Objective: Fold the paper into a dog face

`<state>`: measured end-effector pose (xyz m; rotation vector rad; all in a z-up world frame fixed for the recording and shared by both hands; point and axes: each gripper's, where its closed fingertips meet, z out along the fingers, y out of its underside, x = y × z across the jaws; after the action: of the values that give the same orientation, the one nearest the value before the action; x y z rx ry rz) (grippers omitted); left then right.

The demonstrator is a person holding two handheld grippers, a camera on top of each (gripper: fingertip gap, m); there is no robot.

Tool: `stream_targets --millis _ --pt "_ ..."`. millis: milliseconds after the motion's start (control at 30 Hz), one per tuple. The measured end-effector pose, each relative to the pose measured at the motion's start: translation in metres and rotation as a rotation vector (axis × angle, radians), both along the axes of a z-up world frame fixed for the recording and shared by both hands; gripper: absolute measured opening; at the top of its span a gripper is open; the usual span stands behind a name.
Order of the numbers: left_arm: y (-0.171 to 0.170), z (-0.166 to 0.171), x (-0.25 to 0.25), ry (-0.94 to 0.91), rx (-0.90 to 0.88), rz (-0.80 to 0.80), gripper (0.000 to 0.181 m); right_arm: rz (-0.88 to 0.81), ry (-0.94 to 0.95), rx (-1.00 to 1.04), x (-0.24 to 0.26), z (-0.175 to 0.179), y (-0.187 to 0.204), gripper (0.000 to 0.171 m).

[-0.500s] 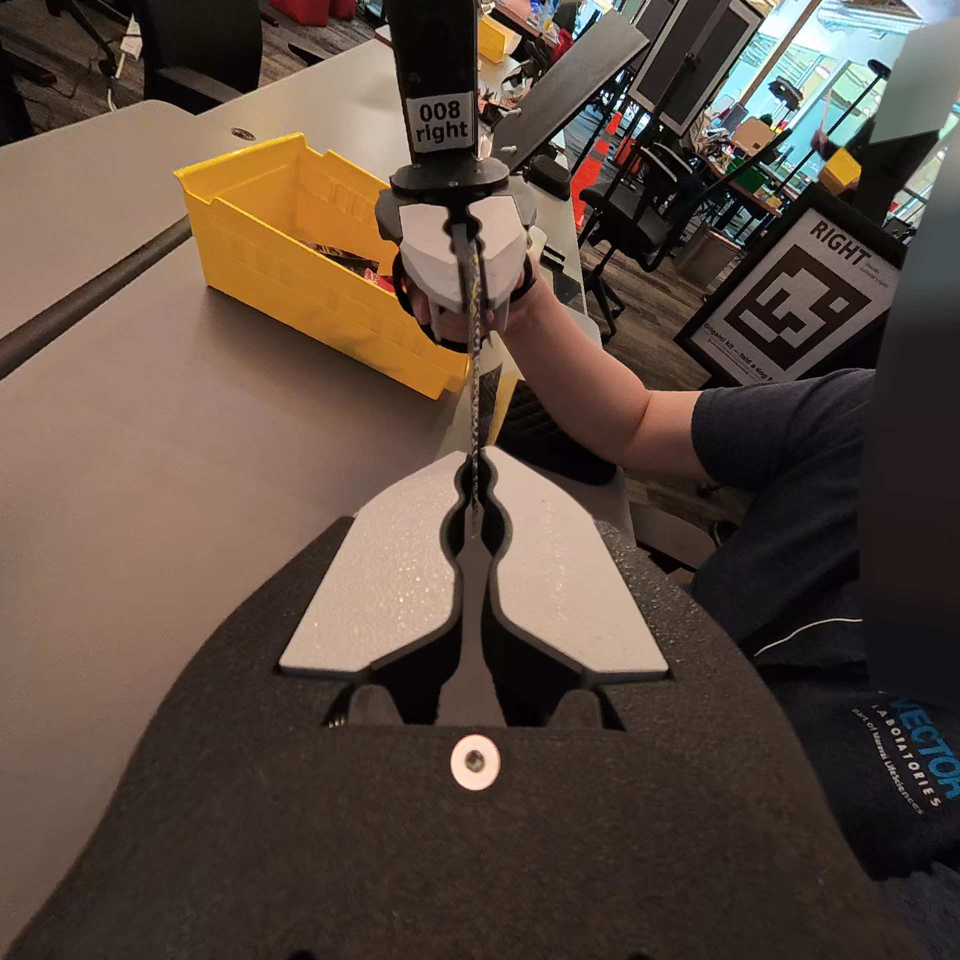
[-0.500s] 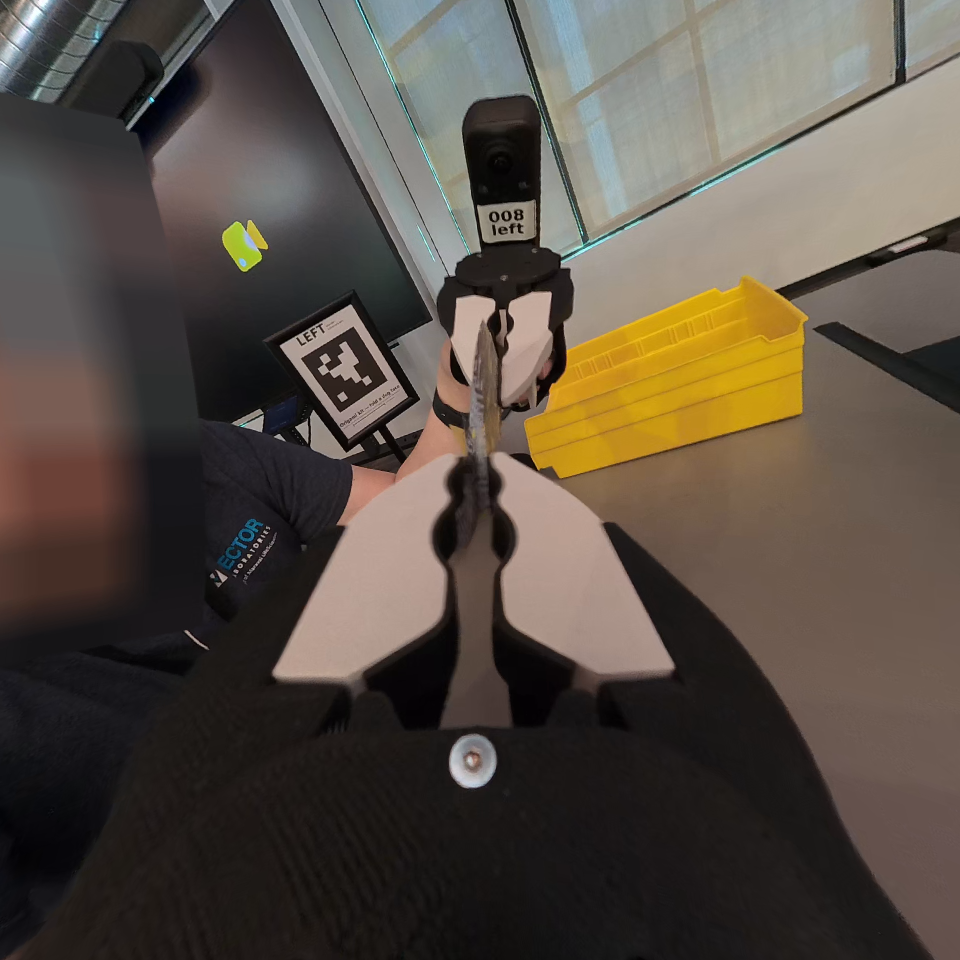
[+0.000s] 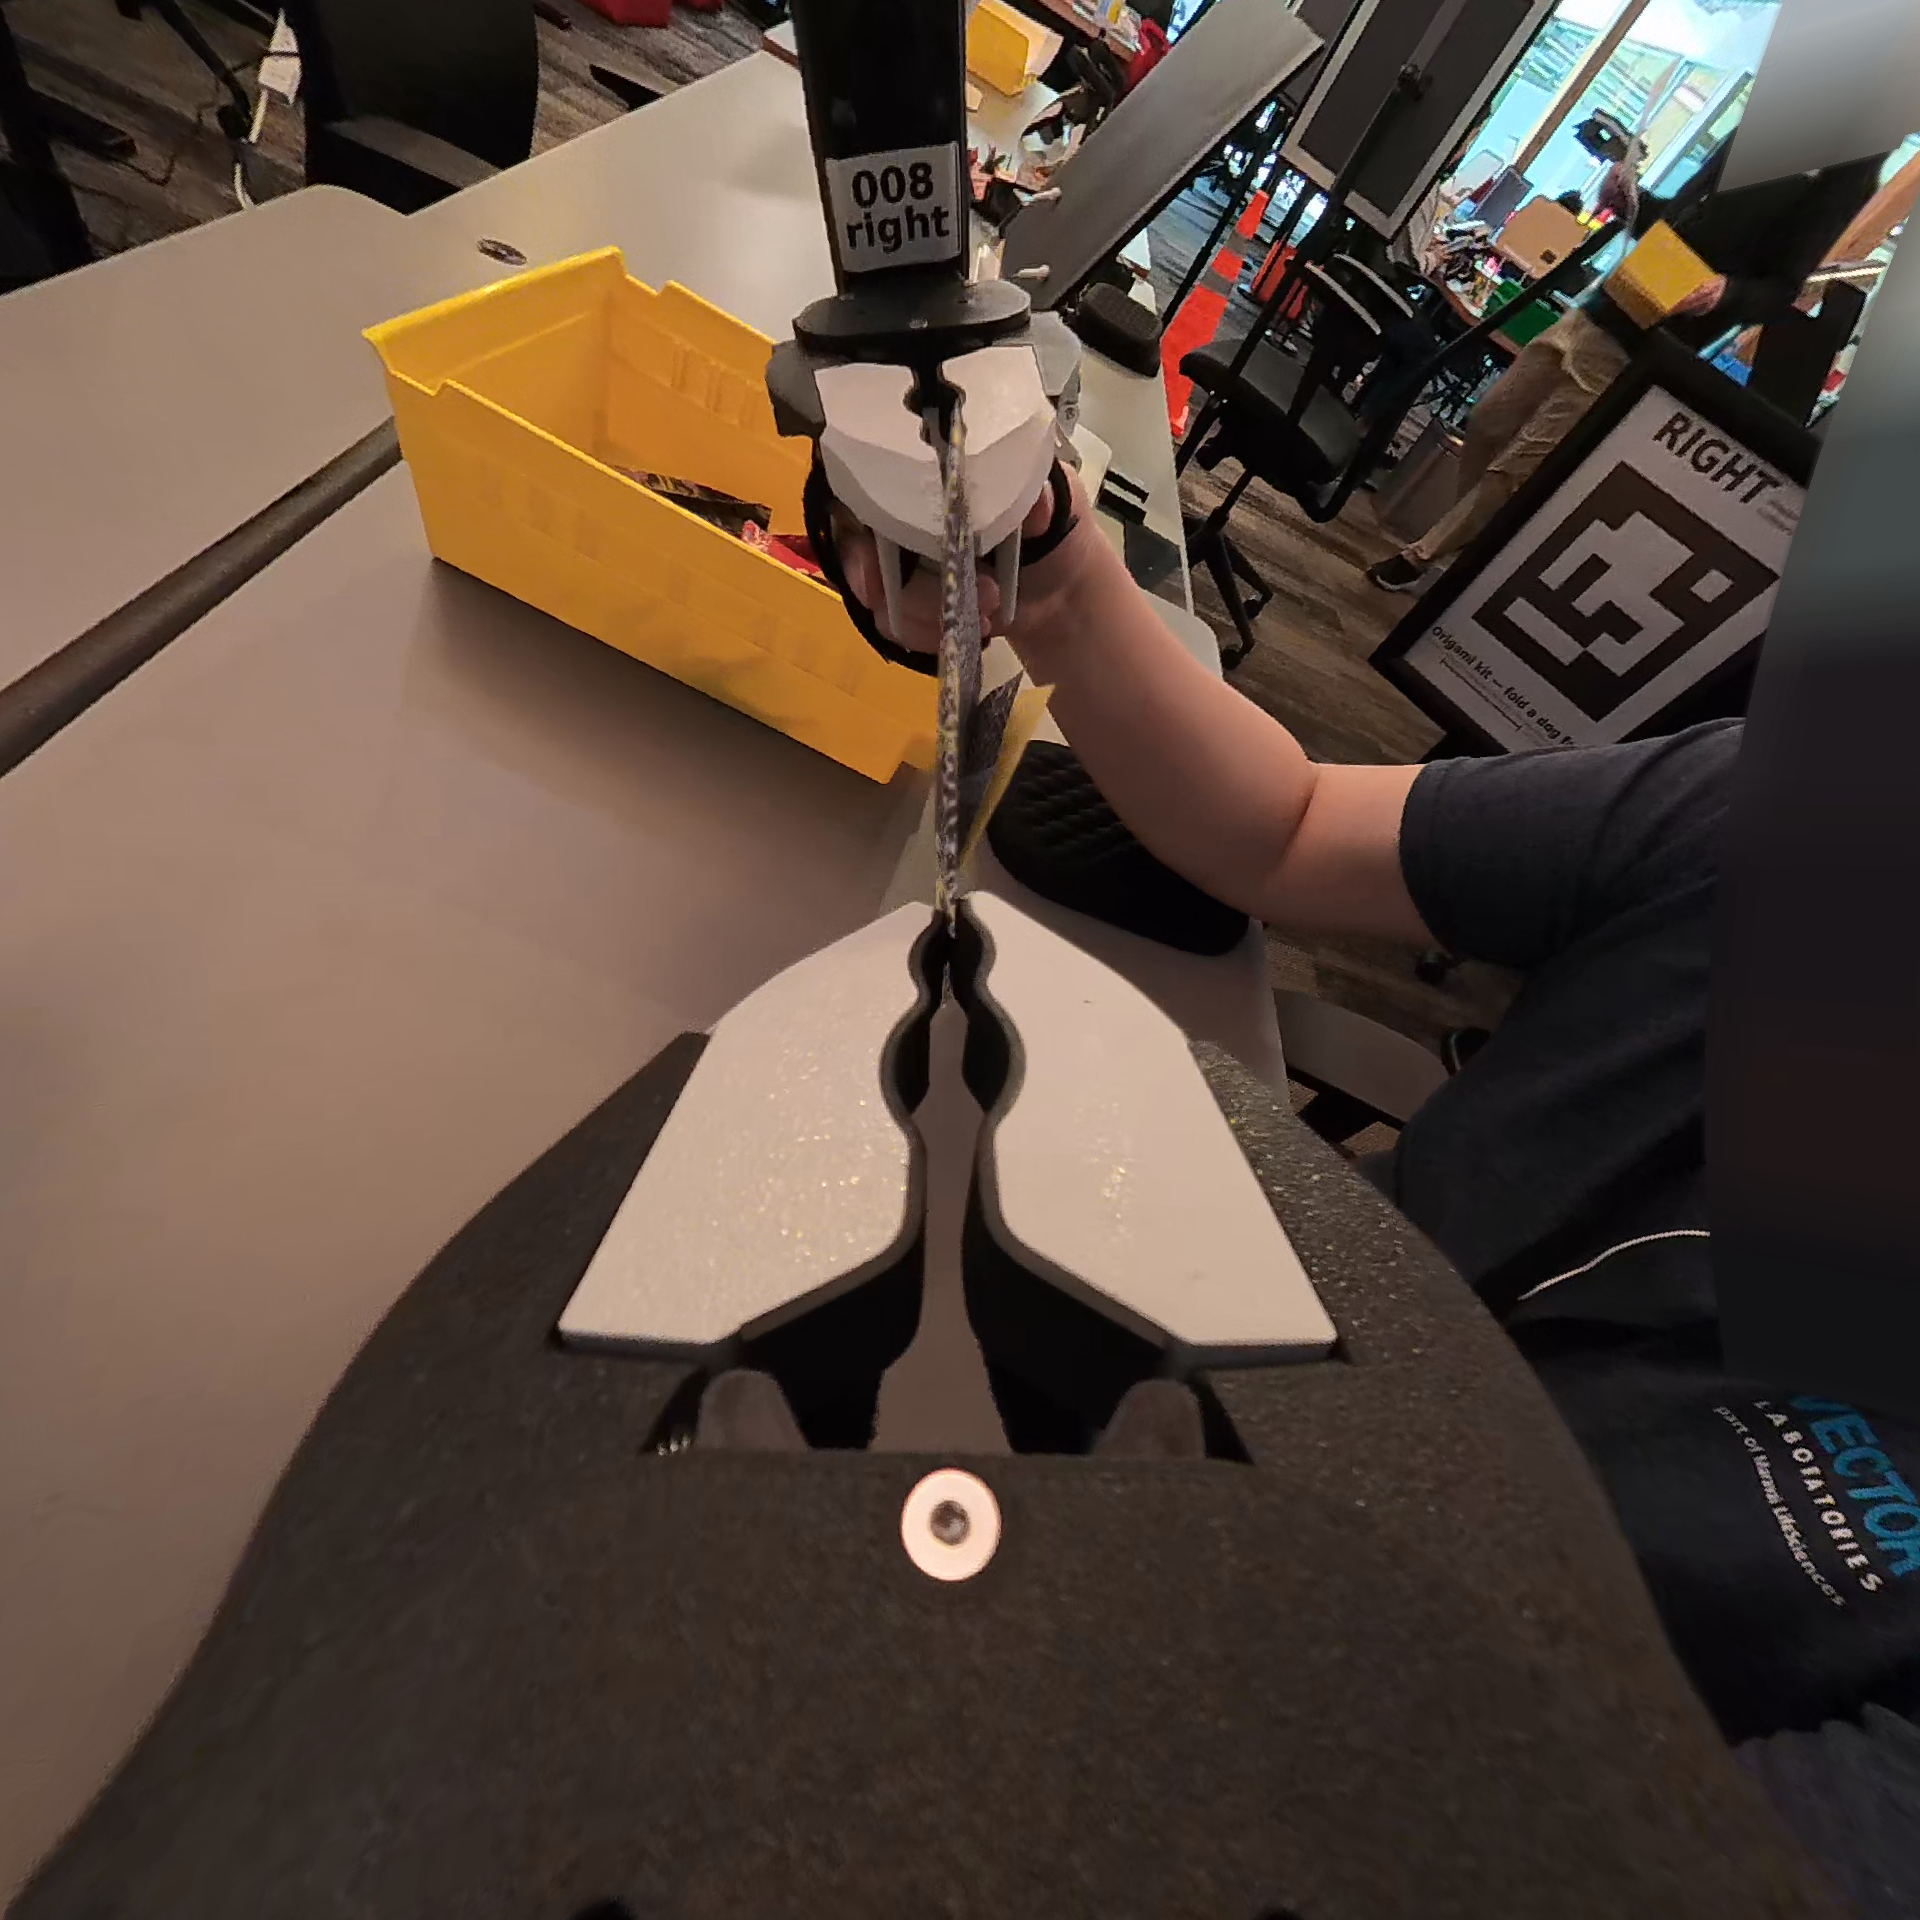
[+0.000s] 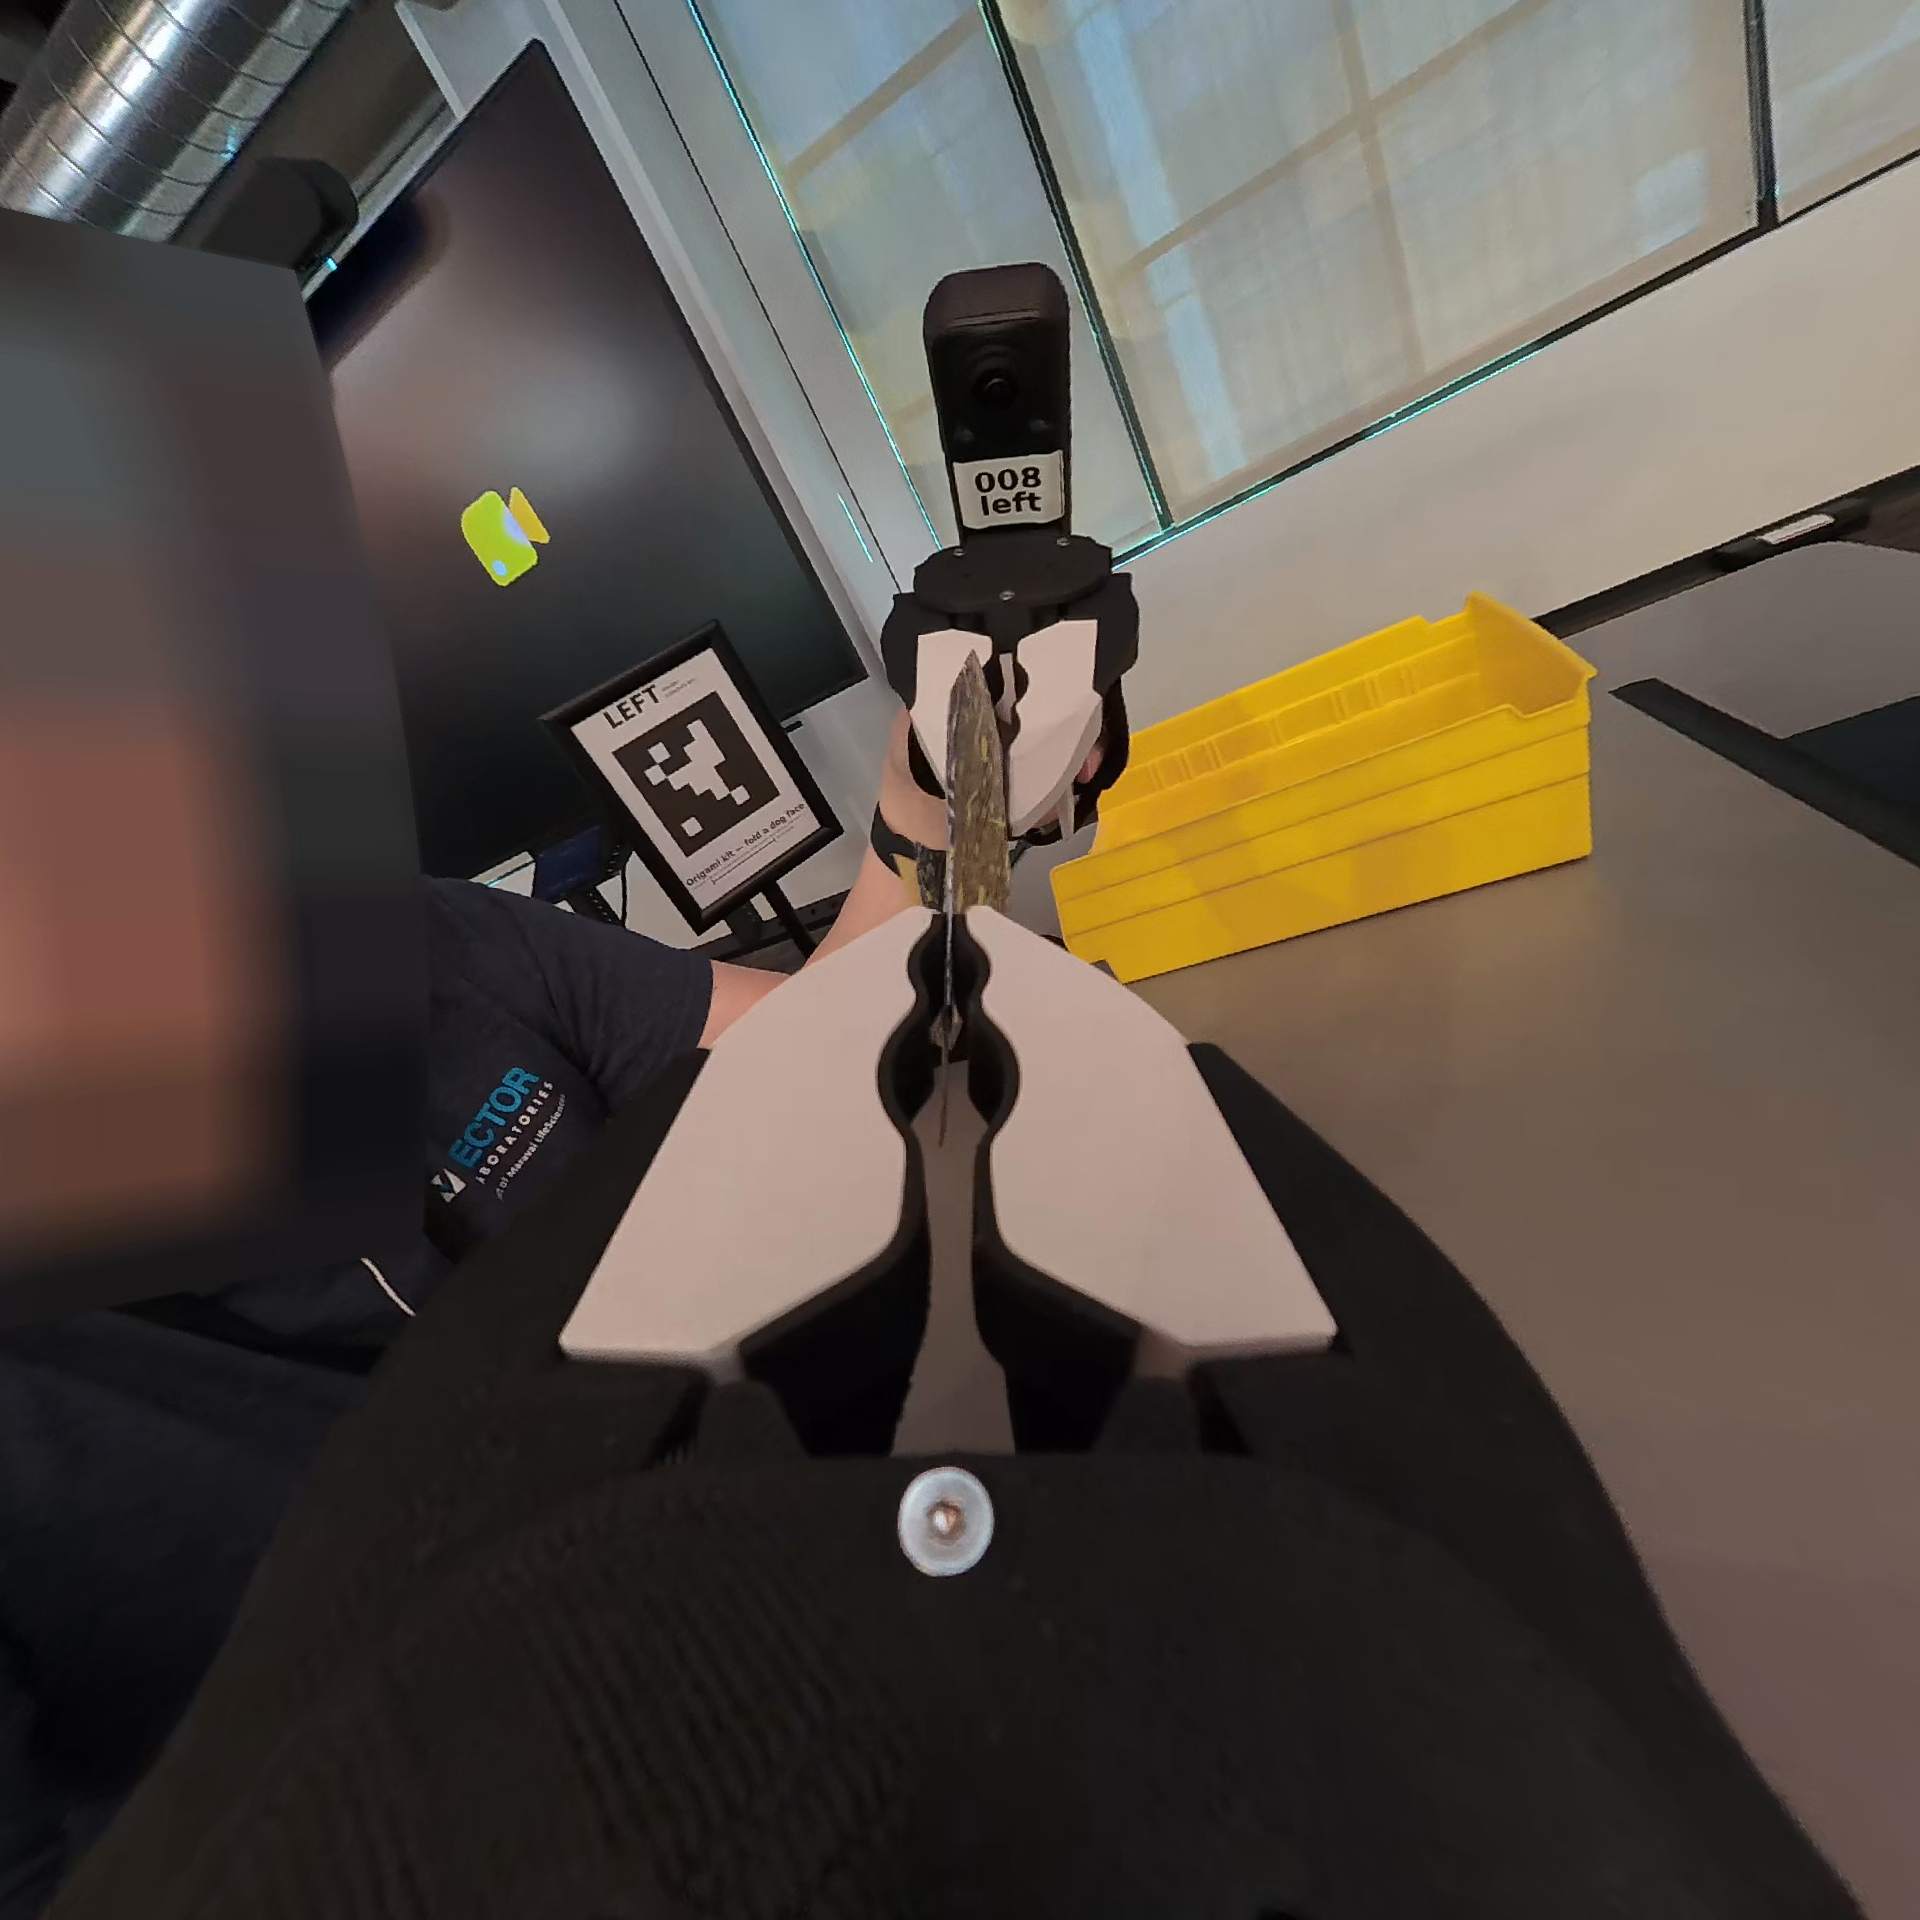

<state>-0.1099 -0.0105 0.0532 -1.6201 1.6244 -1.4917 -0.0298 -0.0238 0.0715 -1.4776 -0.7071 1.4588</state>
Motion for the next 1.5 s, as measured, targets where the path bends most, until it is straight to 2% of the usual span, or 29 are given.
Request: stream_targets --millis 600,733,1033,1100,1167,1500 --pt "0.000 0.001 -0.003 0.003 -0.012 -0.005 0.000 -0.008 -0.028 -0.010 -0.001 -0.005 0.002 0.001" --pt "0.004 0.006 -0.006 -0.019 0.009 0.019 0.013 -0.025 -0.012 0.012 0.003 0.005 -0.001 0.001" --pt "0.003 0.014 0.000 -0.079 -0.024 0.017 0.015 -0.017 -0.011 0.017 0.002 0.009 -0.005 0.001" --pt "0.001 0.013 0.002 -0.083 -0.023 0.005 0.013 -0.007 -0.018 0.017 -0.001 0.009 -0.006 0.001" --pt "-0.003 0.010 0.002 -0.068 -0.011 -0.019 0.000 -0.006 -0.022 0.018 -0.003 0.009 -0.006 0.001" --pt "-0.005 0.012 0.000 -0.071 0.014 -0.017 0.000 -0.002 -0.020 0.015 -0.004 0.008 -0.006 0.001"
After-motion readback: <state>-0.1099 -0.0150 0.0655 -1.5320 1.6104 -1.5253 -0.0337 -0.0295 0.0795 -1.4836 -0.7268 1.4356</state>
